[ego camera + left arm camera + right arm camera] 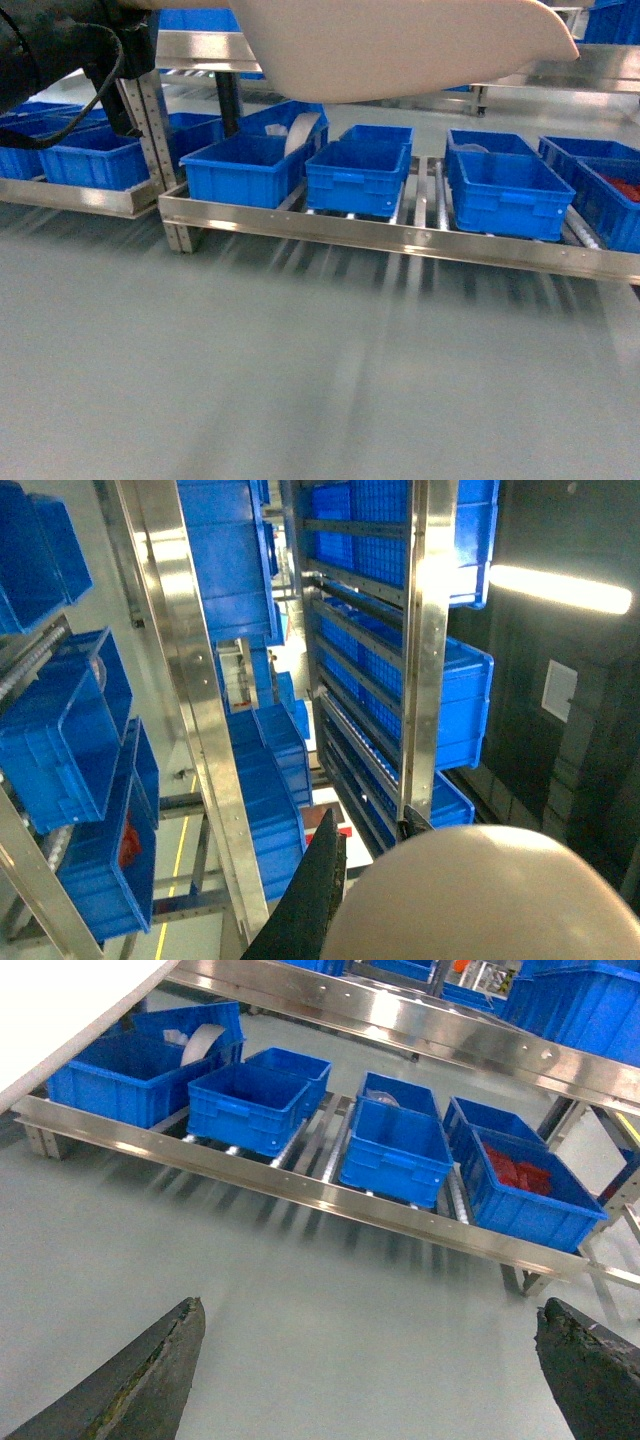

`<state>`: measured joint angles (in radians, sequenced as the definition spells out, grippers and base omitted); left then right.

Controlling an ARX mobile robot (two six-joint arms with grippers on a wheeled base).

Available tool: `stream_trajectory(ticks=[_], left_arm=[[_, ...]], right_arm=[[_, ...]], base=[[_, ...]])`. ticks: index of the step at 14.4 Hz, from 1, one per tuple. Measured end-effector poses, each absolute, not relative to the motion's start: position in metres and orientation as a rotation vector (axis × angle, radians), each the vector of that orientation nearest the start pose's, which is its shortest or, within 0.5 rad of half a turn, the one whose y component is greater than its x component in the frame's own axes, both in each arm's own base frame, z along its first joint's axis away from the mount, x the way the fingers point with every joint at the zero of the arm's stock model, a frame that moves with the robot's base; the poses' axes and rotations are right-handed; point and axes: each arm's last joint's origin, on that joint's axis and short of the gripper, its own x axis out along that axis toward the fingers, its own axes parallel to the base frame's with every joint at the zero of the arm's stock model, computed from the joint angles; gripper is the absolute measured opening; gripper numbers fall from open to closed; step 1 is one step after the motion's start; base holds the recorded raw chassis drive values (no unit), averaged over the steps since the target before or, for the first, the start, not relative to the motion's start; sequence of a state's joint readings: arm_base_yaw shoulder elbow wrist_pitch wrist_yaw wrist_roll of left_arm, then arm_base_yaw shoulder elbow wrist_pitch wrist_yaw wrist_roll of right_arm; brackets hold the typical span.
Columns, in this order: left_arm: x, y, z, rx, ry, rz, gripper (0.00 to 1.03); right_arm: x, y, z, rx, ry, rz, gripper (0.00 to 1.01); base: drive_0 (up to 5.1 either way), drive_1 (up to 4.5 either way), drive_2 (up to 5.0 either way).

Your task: Place part in tray to right shelf

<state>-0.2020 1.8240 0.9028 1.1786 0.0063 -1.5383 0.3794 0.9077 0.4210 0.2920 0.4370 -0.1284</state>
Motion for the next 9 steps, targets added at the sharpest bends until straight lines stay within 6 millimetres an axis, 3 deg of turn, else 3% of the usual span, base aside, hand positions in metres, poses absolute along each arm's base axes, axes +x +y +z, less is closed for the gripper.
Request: stream_trajectory(ticks=[9], left_arm=[[0.3677, -0.0765, 0.2250, -1.548, -0.044, -0.368, 0.12]], right_arm=[[0.1850, 0.0606, 0.2318, -0.205, 0.182, -0.046, 0.98]], base=[[-1.6, -1.55, -1.6]])
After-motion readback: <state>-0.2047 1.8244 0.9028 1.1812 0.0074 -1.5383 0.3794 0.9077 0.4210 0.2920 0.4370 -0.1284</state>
